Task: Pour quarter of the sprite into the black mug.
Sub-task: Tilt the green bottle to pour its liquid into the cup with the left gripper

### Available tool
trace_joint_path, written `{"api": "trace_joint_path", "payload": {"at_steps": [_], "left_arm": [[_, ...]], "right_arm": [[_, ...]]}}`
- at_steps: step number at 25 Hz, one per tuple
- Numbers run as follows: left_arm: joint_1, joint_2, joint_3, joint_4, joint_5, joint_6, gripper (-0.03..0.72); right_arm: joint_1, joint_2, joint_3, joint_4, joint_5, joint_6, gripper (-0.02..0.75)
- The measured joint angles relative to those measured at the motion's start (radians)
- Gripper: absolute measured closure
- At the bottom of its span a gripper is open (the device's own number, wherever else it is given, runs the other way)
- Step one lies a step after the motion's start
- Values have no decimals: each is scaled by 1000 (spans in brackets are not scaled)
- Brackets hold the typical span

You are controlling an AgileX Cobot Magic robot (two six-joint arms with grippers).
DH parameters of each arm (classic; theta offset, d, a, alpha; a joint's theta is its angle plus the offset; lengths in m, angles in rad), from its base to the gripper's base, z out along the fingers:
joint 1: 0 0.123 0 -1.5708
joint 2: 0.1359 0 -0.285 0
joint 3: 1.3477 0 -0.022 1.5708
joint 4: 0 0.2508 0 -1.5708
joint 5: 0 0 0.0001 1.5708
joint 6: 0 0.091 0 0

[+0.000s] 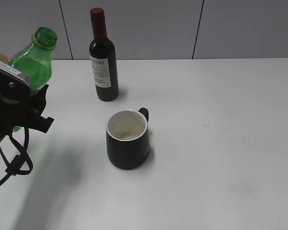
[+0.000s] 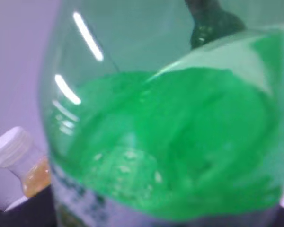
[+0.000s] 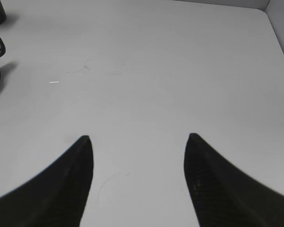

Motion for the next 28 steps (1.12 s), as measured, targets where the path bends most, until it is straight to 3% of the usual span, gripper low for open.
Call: {"api": "trace_joint_path", "payload": {"at_steps": [4, 19, 28], "left_arm": [[-22, 0, -19, -59, -8, 126, 213], [-44, 30, -42, -93, -38, 531, 214], [-44, 55, -42, -94, -33, 614, 214]], "right_arm": [[0, 0, 0, 0, 0, 0, 274], [0, 0, 0, 0, 0, 0, 274], [0, 0, 0, 0, 0, 0, 274]]}}
